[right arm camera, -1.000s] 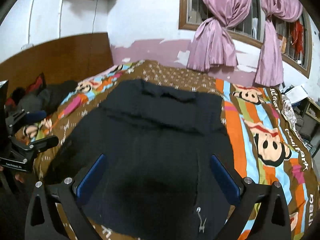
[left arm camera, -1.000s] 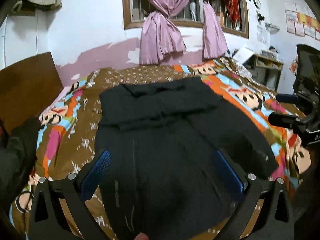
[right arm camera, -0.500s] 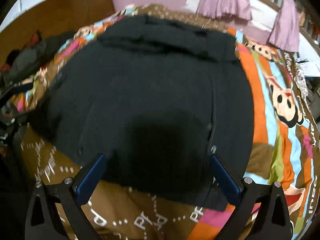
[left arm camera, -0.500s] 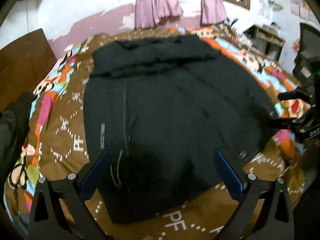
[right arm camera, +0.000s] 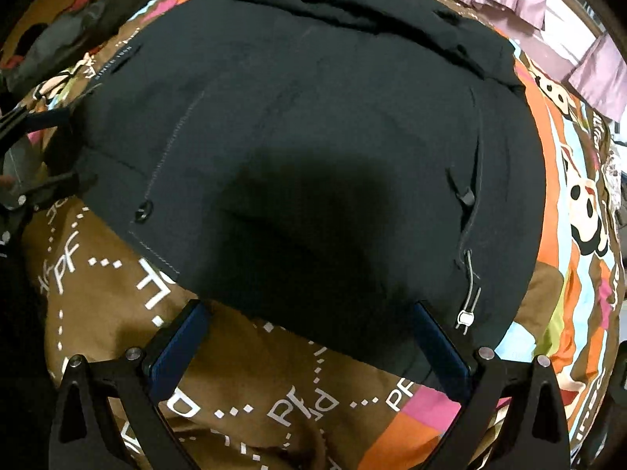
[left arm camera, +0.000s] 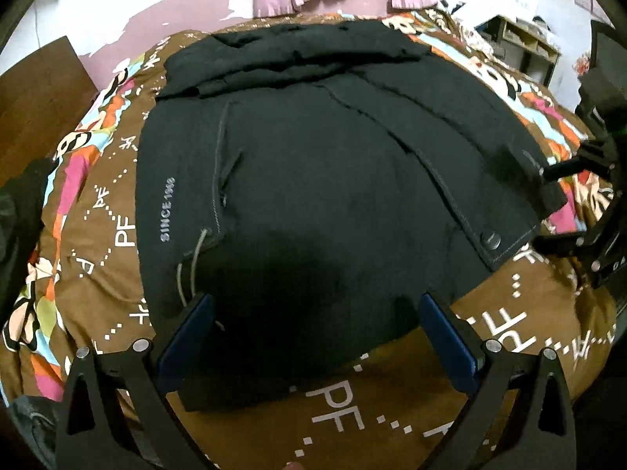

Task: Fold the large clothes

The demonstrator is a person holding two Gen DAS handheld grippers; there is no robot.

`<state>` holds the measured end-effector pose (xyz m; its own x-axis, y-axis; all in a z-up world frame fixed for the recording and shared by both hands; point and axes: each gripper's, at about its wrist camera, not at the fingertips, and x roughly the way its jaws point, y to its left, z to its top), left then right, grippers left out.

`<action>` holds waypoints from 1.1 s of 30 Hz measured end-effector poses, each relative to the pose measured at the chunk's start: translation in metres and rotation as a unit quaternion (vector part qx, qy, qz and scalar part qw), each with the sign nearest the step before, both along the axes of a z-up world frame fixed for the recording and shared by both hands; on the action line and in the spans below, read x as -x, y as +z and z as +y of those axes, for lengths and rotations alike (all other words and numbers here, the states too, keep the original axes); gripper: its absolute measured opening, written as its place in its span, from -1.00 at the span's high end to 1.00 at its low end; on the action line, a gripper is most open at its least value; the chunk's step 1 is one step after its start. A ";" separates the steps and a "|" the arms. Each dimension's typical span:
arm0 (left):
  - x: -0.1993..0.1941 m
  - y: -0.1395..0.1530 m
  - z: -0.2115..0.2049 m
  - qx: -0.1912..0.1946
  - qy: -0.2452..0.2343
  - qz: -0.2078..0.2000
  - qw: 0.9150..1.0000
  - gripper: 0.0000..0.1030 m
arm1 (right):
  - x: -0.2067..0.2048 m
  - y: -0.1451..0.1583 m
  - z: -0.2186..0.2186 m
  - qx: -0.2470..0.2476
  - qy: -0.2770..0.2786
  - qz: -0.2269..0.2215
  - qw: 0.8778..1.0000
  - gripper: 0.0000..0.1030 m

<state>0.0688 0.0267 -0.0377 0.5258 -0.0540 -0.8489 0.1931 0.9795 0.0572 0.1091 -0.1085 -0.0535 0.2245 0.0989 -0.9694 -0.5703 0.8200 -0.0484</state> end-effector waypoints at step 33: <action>0.003 0.001 -0.012 -0.025 0.000 -0.021 0.999 -0.97 | -0.060 0.061 0.025 -0.077 -0.044 -0.178 0.980 -1.00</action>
<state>0.0654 0.0143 -0.0364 0.5616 -0.0124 -0.8273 0.1889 0.9754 0.1136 0.1686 -0.0838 0.0071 0.5602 0.2040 -0.8029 -0.4670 0.8782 -0.1028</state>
